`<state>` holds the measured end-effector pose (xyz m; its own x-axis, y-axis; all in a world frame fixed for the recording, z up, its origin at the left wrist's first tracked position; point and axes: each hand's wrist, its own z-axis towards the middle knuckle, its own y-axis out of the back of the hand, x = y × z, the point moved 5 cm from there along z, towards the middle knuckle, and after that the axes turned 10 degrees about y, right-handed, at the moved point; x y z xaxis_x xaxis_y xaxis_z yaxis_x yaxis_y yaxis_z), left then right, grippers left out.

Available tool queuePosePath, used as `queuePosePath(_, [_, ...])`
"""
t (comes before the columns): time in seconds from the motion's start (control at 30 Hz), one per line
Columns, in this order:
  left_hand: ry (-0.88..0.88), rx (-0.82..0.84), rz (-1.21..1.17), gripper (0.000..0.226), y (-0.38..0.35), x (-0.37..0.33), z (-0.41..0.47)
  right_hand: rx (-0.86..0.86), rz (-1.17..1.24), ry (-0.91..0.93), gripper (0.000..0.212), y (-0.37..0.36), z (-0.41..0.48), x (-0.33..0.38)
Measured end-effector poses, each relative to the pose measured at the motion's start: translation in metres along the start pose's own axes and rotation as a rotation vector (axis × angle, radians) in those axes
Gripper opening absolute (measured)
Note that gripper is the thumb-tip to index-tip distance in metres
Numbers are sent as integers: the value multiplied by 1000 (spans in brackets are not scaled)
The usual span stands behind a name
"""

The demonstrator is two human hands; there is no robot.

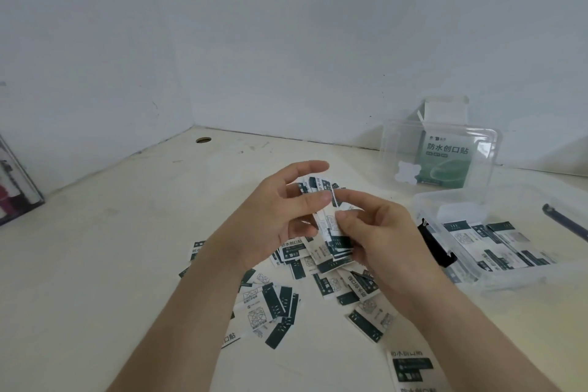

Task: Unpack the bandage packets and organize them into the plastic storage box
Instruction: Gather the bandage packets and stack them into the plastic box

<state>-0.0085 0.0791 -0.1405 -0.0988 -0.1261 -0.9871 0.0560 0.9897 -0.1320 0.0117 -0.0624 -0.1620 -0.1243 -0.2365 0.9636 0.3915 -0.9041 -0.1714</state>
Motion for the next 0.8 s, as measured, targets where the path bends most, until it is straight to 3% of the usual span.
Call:
queuePosePath(0.2, [-6,20,68,41,0,0,-1,121,181,-140,37,-8,-3,-4])
queuePosePath(0.27, [-33,-53,167,35,0,0,0,190,125,-144,27,-9,-4,-1])
queuePosePath(0.47, [-50,-194,352,36,3,1,4,407,-7,-173,28,-13,-7,-2])
queuePosePath(0.63, [-13,-255,347,48,4,1,3,292,65,-235,38,-9,-6,-4])
queuePosePath(0.7, [11,-341,360,44,12,0,2,182,56,-221,28,-2,-4,-4])
queuePosePath(0.8, [57,-516,902,29,26,2,2,-11,16,-197,13,8,1,-4])
